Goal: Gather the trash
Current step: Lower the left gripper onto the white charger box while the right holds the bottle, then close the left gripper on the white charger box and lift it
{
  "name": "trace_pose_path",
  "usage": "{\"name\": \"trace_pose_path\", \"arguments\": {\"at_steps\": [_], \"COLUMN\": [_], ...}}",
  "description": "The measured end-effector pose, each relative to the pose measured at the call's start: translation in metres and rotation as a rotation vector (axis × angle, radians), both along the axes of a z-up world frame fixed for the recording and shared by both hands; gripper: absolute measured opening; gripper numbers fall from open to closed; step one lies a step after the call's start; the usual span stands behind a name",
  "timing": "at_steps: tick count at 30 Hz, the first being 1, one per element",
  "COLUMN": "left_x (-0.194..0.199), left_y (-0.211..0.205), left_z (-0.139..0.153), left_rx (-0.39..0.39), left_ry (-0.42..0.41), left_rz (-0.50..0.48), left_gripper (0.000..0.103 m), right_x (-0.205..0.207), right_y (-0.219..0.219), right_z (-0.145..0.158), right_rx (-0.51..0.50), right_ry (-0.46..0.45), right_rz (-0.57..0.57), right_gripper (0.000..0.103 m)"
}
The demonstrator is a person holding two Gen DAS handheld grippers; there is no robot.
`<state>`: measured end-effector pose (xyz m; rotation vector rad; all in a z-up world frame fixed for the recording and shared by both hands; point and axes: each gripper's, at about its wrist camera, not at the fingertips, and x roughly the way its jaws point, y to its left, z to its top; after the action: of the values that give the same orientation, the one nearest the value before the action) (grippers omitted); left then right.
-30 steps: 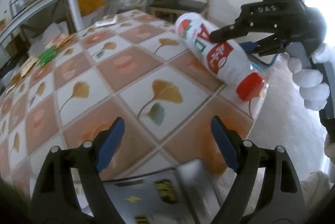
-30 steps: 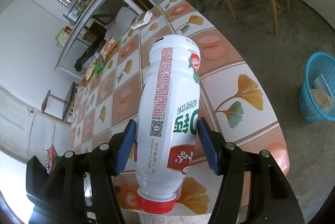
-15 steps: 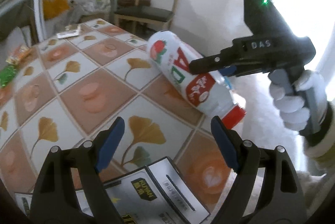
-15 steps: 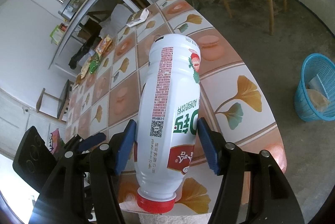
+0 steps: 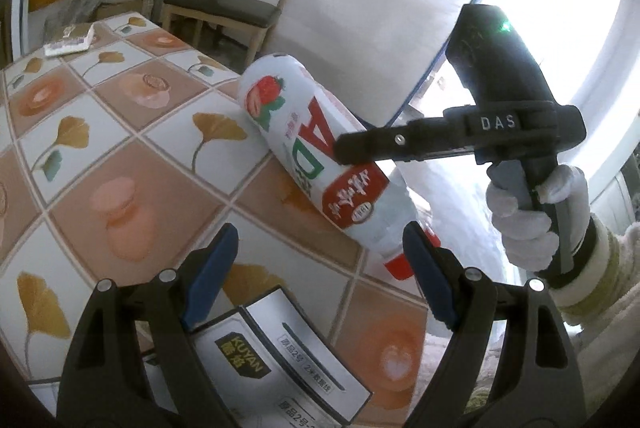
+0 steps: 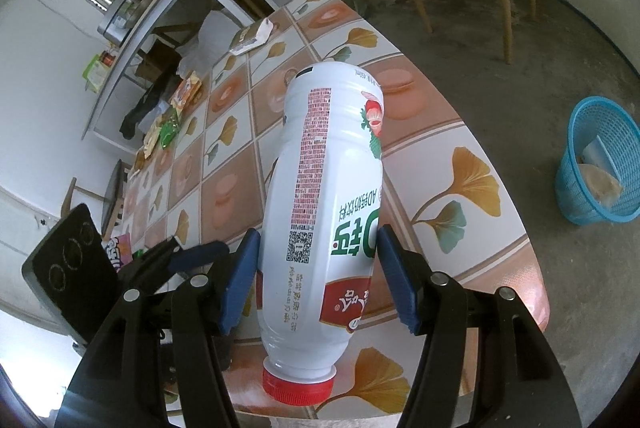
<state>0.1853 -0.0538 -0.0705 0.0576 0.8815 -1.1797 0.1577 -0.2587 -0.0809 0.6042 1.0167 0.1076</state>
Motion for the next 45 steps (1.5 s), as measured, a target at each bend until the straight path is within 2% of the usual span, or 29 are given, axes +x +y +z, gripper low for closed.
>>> {"name": "trace_pose_path", "arguments": {"at_steps": [2, 7, 11, 15, 17, 25, 29, 32, 36, 41, 45], "left_x": [0.007, 0.003, -0.023, -0.053, -0.069, -0.130, -0.133, -0.120, -0.106, -0.087, -0.084], "left_y": [0.002, 0.027, 0.042, 0.055, 0.059, 0.074, 0.097, 0.116, 0.136, 0.144, 0.141], "left_z": [0.001, 0.015, 0.035, 0.047, 0.044, 0.016, -0.001, -0.009, -0.007, -0.012, -0.009], "left_rx": [-0.005, -0.112, -0.146, -0.125, -0.113, -0.049, -0.038, -0.048, -0.073, -0.074, -0.046], "left_ry": [-0.011, 0.034, -0.053, -0.125, -0.118, -0.022, 0.050, 0.115, 0.094, 0.140, 0.125], "left_rz": [0.033, 0.175, 0.300, 0.493, 0.553, 0.617, 0.719, 0.799, 0.894, 0.925, 0.900], "left_gripper": [0.080, 0.080, 0.080, 0.080, 0.080, 0.080, 0.077, 0.075, 0.075, 0.075, 0.075], "right_x": [-0.001, -0.002, -0.004, -0.006, -0.006, -0.001, 0.009, 0.022, 0.029, 0.011, -0.017], "right_y": [0.000, 0.001, -0.001, -0.001, 0.001, 0.010, 0.025, 0.048, 0.075, 0.099, 0.110], "right_z": [0.000, 0.001, 0.001, 0.001, 0.000, 0.002, 0.007, 0.007, 0.004, 0.004, 0.004], "right_rx": [-0.002, 0.003, 0.008, 0.010, 0.016, -0.010, -0.031, -0.061, -0.045, -0.008, 0.016], "right_ry": [-0.001, -0.003, -0.011, -0.017, -0.017, -0.019, -0.033, -0.028, -0.002, 0.022, 0.024], "right_rz": [-0.002, 0.000, 0.004, 0.010, 0.018, 0.074, 0.161, 0.280, 0.421, 0.579, 0.662], "right_gripper": [0.059, 0.059, 0.059, 0.059, 0.058, 0.057, 0.057, 0.057, 0.057, 0.057, 0.057]}}
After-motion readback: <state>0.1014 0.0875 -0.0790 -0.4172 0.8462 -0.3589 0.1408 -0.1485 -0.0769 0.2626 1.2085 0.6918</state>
